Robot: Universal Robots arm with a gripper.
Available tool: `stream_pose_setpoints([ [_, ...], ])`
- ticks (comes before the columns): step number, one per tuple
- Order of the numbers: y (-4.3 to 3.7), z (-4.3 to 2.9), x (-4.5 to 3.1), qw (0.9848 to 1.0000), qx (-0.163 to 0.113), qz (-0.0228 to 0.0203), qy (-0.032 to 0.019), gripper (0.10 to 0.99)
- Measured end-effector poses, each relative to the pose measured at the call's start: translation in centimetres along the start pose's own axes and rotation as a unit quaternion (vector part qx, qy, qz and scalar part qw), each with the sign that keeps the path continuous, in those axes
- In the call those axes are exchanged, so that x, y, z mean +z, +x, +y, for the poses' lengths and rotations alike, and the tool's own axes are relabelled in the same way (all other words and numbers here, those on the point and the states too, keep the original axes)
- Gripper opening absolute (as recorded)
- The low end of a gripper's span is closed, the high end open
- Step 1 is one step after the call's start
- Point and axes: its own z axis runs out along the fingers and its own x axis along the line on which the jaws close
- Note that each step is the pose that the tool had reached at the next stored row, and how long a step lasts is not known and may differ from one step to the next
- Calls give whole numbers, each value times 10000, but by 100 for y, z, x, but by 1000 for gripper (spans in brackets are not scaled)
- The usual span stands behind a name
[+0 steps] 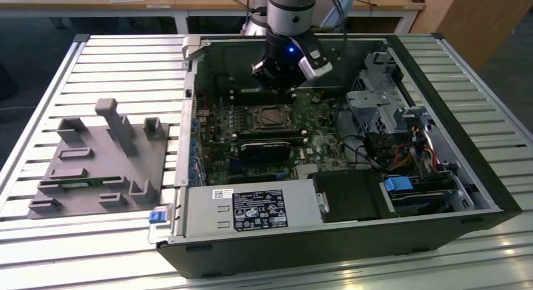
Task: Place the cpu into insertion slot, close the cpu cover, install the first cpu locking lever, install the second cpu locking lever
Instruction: 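Install the second cpu locking lever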
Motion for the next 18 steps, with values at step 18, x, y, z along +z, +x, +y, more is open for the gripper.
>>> stream_pose_setpoints([
  [18,11,-308,-65,10000,0,0,-7,106],
])
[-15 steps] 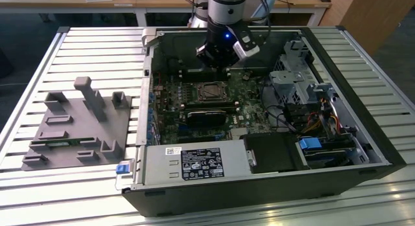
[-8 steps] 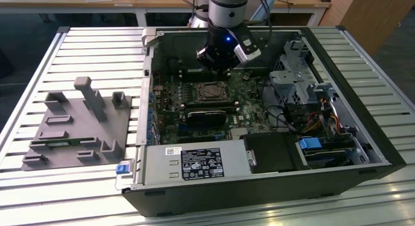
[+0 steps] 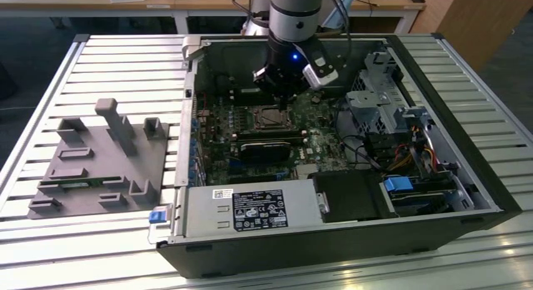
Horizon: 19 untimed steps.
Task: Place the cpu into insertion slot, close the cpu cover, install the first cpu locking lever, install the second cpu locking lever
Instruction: 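Install the second cpu locking lever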
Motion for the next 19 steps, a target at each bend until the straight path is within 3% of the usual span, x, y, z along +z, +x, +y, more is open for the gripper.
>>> stream_pose_setpoints([
  [8,5,-151,14,10000,0,0,-10,106],
  [19,6,-175,52,10000,1,20,-11,106],
])
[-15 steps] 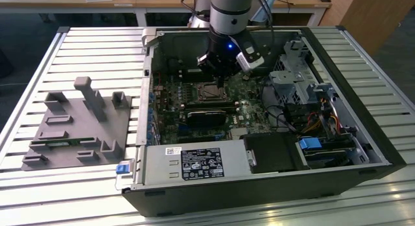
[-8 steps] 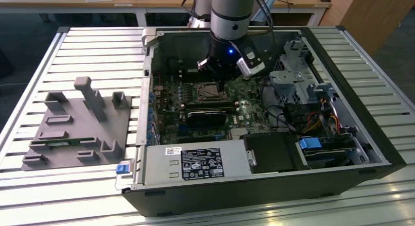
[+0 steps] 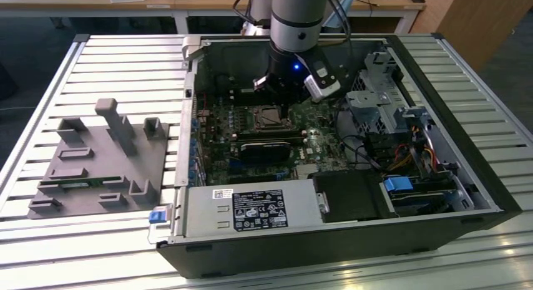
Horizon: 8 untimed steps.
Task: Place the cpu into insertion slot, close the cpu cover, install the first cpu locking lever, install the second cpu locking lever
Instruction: 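Install the second cpu locking lever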
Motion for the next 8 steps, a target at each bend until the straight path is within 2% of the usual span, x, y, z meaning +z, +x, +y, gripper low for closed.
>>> stream_pose_setpoints([
  [8,0,-13,-1,10000,0,0,1,106],
])
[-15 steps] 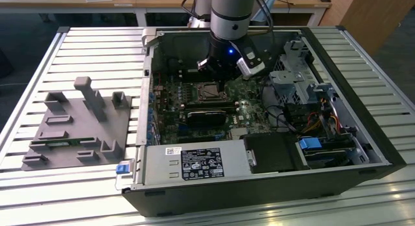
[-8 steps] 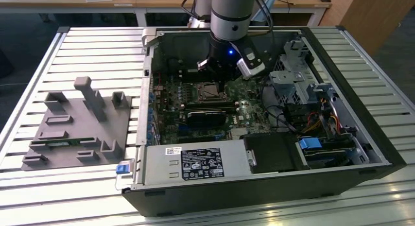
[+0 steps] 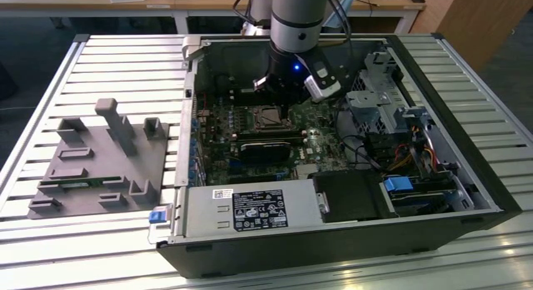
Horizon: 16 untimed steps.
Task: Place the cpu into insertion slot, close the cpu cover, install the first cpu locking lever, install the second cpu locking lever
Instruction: 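Install the second cpu locking lever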
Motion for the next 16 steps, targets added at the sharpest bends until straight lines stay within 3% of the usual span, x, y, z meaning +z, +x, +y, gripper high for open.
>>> stream_pose_setpoints([
  [10,3,-20,0,10000,0,0,0,106],
  [16,48,-26,1,10000,0,0,0,106],
])
